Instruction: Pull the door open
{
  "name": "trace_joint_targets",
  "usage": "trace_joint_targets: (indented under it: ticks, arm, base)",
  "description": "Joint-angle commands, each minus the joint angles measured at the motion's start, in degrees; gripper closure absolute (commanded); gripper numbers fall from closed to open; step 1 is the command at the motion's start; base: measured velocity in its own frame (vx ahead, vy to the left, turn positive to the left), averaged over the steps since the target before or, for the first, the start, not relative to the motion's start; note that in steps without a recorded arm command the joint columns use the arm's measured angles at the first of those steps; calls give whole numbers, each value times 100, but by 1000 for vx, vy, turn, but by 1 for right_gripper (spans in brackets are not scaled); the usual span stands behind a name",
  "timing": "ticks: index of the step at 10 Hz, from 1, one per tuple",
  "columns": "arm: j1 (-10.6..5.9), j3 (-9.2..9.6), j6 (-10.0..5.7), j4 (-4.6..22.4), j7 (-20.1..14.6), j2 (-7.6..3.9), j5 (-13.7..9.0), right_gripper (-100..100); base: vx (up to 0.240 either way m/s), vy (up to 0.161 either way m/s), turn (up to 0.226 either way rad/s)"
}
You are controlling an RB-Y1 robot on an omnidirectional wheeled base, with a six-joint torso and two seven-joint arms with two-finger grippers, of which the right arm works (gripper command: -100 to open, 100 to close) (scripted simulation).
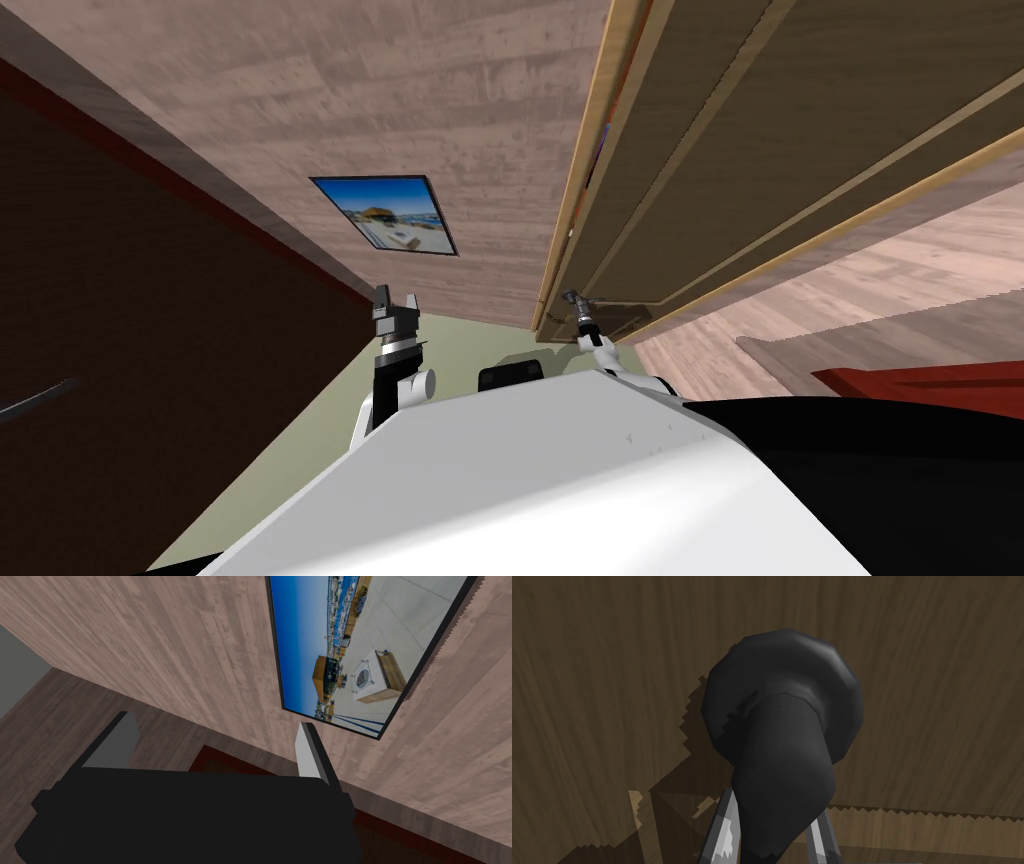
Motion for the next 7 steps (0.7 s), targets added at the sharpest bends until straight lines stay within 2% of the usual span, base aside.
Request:
trace_joint_targets:
  ticks: [1, 5, 7]
  arm:
    - [33, 112, -95, 38, -146, -76, 55, 100]
    - [127, 398, -280, 77, -546, -304, 193, 100]
    - [157, 489, -339, 89, -672, -375, 236, 100]
  base:
    - [-203, -57, 165]
    - [-219, -80, 178]
    - [-249, -86, 147]
